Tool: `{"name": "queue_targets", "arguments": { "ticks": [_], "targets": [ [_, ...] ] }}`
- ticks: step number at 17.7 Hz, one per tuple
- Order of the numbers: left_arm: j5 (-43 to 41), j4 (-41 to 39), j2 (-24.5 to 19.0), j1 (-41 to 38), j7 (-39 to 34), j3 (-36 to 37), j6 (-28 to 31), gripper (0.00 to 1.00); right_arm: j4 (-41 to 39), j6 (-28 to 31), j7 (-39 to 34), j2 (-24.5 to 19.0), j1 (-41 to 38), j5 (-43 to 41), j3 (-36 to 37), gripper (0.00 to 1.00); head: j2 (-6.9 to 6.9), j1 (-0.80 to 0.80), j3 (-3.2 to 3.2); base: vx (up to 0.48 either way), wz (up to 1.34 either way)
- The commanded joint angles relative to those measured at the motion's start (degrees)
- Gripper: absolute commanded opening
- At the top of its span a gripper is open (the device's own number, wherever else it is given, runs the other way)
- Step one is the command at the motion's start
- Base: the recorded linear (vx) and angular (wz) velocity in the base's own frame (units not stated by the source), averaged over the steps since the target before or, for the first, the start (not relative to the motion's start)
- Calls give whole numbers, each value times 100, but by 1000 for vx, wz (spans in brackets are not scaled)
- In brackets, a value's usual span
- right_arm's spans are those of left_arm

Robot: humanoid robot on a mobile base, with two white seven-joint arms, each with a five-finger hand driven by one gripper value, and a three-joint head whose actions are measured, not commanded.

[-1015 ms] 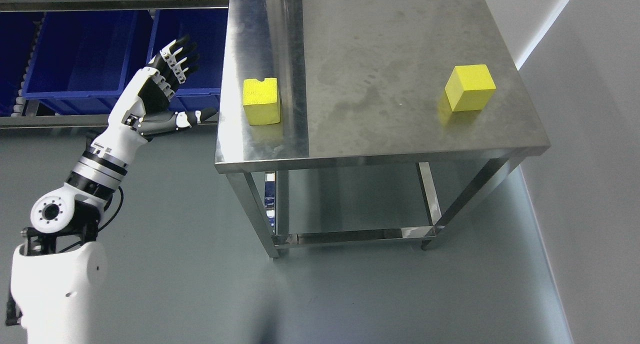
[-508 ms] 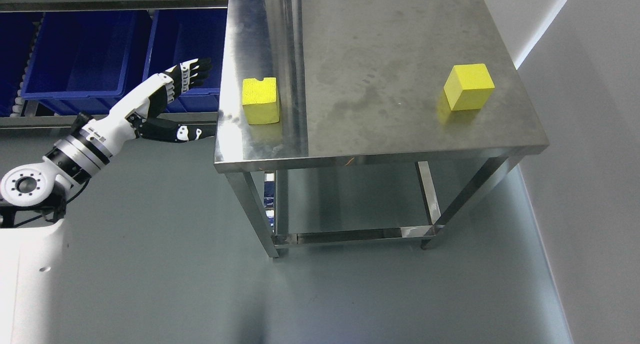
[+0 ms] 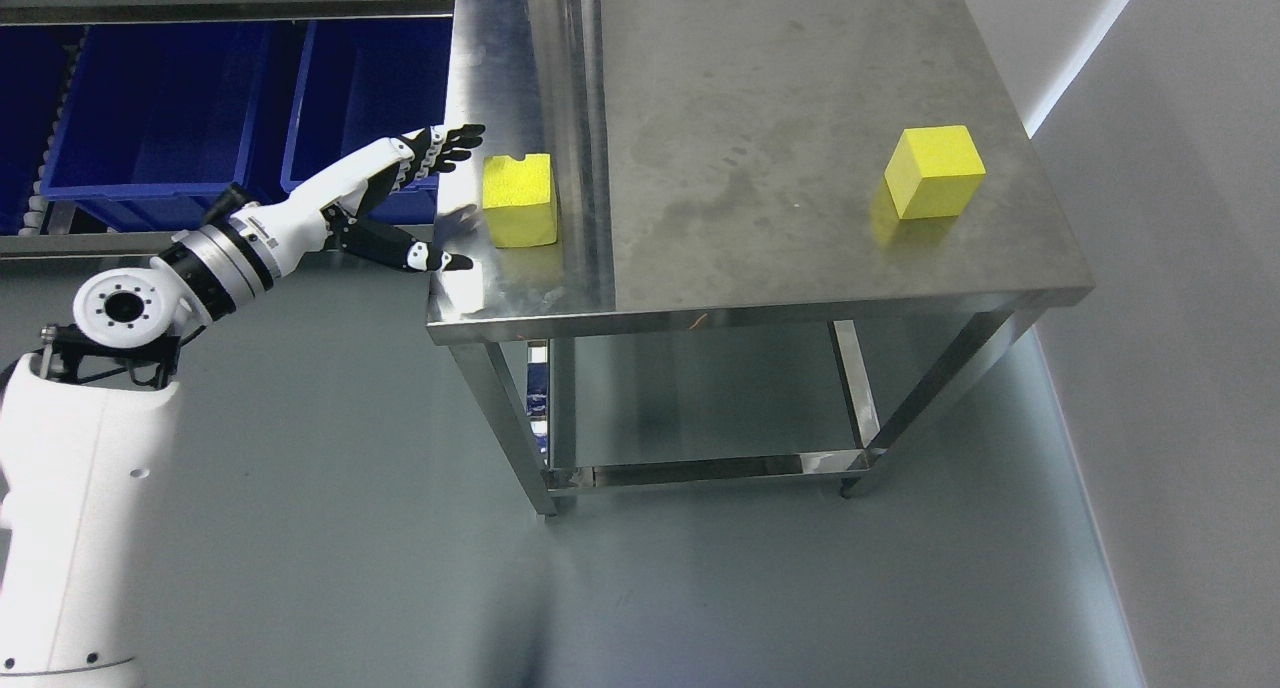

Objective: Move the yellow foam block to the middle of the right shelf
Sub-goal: 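Close the left hand around the yellow foam cube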

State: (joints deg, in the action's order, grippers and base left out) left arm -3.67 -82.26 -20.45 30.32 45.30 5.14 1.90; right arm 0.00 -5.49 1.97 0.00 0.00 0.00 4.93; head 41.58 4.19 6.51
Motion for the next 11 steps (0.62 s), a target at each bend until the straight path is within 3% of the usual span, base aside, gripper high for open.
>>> {"name": "queue_targets", "arguments": {
  "ticks": [1,5,11],
  "targets": [
    [-318,966,436,360,-4,813,-5,99,-100,4,-4,100,-9,18,8,100,0,0,0,0,0],
    [-345,1080,524,387,-4,813,-14,97,-100,4,-4,100,-9,18,-1,100,0,0,0,0,0],
    [-327,1133,665,431,-13,594,-31,76,-100,4,-4,100,-9,18,-1,100,0,0,0,0,0]
  ]
}}
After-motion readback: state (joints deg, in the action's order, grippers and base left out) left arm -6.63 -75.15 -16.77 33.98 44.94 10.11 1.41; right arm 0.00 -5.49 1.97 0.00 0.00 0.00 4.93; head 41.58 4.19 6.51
